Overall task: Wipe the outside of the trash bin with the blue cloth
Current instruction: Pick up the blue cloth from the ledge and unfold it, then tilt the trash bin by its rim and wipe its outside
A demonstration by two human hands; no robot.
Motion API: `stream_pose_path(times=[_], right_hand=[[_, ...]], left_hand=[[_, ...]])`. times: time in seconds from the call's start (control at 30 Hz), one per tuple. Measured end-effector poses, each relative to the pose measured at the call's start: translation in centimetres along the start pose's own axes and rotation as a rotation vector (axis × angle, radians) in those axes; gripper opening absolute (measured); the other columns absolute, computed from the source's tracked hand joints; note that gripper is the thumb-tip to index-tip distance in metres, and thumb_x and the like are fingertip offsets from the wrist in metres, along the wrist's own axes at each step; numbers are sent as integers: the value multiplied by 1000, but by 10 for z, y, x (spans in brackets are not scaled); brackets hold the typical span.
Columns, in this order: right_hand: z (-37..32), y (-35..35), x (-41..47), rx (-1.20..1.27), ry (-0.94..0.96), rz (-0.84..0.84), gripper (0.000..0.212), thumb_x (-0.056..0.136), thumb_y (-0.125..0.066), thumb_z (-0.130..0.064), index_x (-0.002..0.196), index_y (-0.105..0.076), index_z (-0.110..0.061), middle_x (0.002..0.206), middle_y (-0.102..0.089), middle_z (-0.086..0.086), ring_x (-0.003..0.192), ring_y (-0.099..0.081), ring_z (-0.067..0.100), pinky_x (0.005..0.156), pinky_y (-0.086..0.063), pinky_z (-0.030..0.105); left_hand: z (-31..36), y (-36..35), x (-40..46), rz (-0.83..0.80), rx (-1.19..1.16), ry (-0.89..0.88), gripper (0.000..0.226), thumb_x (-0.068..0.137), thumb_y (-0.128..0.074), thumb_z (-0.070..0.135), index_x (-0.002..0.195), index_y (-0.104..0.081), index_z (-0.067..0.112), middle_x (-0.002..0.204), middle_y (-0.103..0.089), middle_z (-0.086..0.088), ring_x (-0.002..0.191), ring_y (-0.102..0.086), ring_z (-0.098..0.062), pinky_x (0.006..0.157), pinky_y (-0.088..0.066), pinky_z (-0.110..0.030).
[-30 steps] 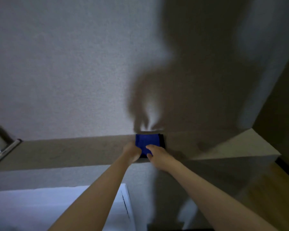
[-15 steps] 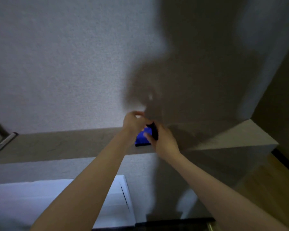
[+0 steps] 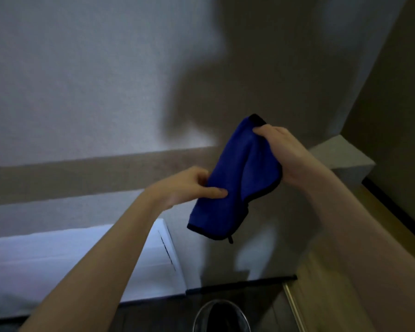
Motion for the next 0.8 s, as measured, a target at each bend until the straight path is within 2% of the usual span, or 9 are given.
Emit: stream_pose_path(times=[0.17, 0.3, 0.37, 0.43, 0.57, 0.63, 0.67, 0.73, 0.8], right_hand=[[117, 28, -34, 241, -234, -91, 30, 90, -47, -39, 83, -70, -20, 84, -74, -2, 75, -70, 13, 61, -53, 24], [217, 23, -66, 574, -329, -294, 70, 80, -33, -69, 115, -65, -17, 120, -66, 5, 111, -61, 23, 83, -54, 34], [266, 19, -81, 722, -400, -309, 63, 87, -32, -62, 110, -66, -15, 110, -69, 7, 102, -65, 21, 82, -53, 32], [317, 11, -93, 817, -500, -264, 39, 88, -44, -41, 91, -70, -11, 83, -72, 4, 74, -69, 13, 63, -56, 22], [404, 7, -119, 744, -604, -54, 23, 76, -60, -23, 64, -74, -9, 64, -70, 6, 50, -65, 11, 42, -50, 17], [430, 6, -129, 717, -601, -41, 31, 67, -64, -40, 57, -75, -13, 69, -71, 7, 51, -67, 13, 43, -51, 19], [438, 2, -134, 734, -594, -95, 43, 54, -69, -55, 66, -77, -14, 77, -74, 7, 61, -71, 15, 49, -54, 22], [452, -9, -142, 706, -545, -231, 93, 33, -76, -69, 106, -69, -12, 104, -72, 8, 94, -69, 19, 73, -56, 25], [466, -16, -148, 553, -441, -290, 126, 33, -70, -78, 136, -39, -12, 129, -56, 10, 117, -56, 21, 94, -46, 31]], left_hand=[[-81, -45, 8, 82, -197, 4, 16, 85, -59, 22, 92, -69, 33, 94, -75, 10, 90, -70, -9, 76, -55, -16], [-142, -87, 26, 141, -199, 26, 18, 87, -57, 15, 96, -66, 27, 97, -71, 3, 88, -69, -12, 80, -54, -22], [-167, -110, 35, 121, -193, 55, 27, 86, -54, 5, 88, -68, 28, 91, -70, 3, 91, -65, -17, 88, -50, -29], [-192, -130, 43, 89, -191, 122, 35, 82, -52, -1, 77, -71, 28, 82, -70, 4, 85, -64, -18, 82, -49, -29], [-234, -170, 57, -38, -74, 197, 29, 79, -53, 3, 75, -72, 24, 82, -71, 2, 80, -65, -14, 77, -50, -25], [-250, -189, 60, -101, -3, 196, 26, 81, -53, 7, 75, -71, 25, 81, -70, 6, 73, -66, -6, 69, -51, -16], [-257, -199, 62, -127, 42, 189, 25, 82, -52, 8, 77, -71, 24, 82, -70, 5, 72, -65, -5, 69, -51, -16], [-268, -220, 65, -168, 138, 163, 21, 82, -51, 6, 85, -69, 16, 88, -70, -4, 78, -63, -13, 79, -49, -29], [-278, -240, 68, -180, 216, 122, 21, 80, -51, 3, 88, -68, 12, 95, -70, -14, 84, -62, -20, 85, -49, -36]])
Point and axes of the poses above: each hand's wrist, its own x-axis towards the middle knuckle, its own y-axis out of the back of the hand, z = x × y, the point moved 6 cm from there along x, towards the middle knuckle
